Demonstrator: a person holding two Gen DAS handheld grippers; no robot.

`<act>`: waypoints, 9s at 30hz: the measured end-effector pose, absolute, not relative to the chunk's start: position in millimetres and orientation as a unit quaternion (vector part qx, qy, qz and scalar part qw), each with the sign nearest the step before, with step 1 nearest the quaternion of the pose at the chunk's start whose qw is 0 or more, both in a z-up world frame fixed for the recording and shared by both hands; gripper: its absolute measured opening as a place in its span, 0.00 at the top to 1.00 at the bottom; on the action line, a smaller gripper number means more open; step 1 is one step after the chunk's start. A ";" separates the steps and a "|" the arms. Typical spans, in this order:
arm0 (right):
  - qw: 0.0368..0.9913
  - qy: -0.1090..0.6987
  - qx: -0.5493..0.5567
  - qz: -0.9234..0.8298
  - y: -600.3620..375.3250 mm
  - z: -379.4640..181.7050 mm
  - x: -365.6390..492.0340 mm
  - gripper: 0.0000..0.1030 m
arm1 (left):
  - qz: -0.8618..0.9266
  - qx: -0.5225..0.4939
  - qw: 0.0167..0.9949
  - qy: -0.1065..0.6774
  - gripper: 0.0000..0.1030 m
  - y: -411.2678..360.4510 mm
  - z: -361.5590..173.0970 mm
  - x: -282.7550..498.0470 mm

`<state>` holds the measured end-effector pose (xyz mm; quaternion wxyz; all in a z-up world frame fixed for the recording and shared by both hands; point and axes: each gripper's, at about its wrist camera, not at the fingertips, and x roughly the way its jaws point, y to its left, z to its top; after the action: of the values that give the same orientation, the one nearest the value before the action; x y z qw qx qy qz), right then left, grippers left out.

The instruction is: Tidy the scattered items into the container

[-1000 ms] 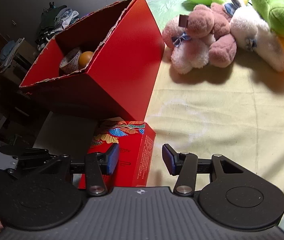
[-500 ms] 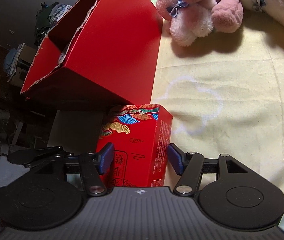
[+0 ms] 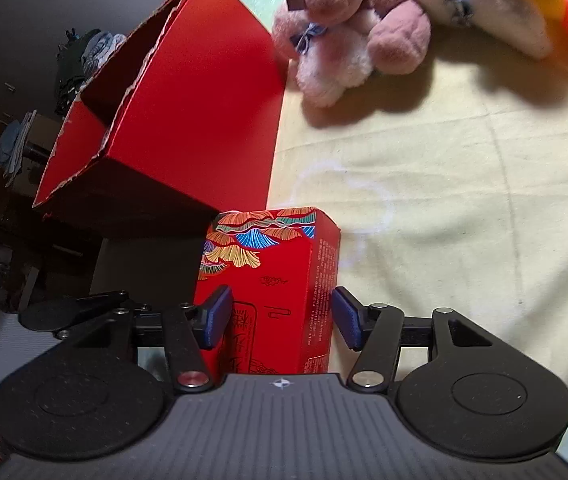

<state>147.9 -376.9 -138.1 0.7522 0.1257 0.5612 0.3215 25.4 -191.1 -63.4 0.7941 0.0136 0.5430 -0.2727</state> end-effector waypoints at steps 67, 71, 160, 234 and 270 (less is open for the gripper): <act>0.832 0.502 -0.087 0.218 -169.4 -60.3 226.4 0.42 | -0.347 -0.054 0.753 0.557 0.37 -53.8 -45.4 194.7; 0.840 0.493 -0.082 0.211 -171.4 -55.7 226.0 0.43 | -0.351 -0.054 0.754 0.552 0.37 -53.9 -44.5 197.5; 0.887 0.411 0.084 0.195 -210.2 -49.6 174.4 0.41 | -0.022 -0.011 0.890 0.455 0.05 -3.2 10.3 147.7; 0.860 0.490 0.054 0.129 -177.0 -48.6 168.5 0.17 | 0.057 0.059 0.858 0.506 0.02 13.9 15.5 133.5; 0.869 0.485 -0.012 0.099 -179.2 -55.9 187.0 0.18 | 0.020 0.075 0.865 0.495 0.02 4.4 14.9 138.4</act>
<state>187.0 -179.2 -55.9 0.8687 -0.0121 0.4851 0.0993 138.4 4.4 14.9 0.8655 0.0747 0.4950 0.0197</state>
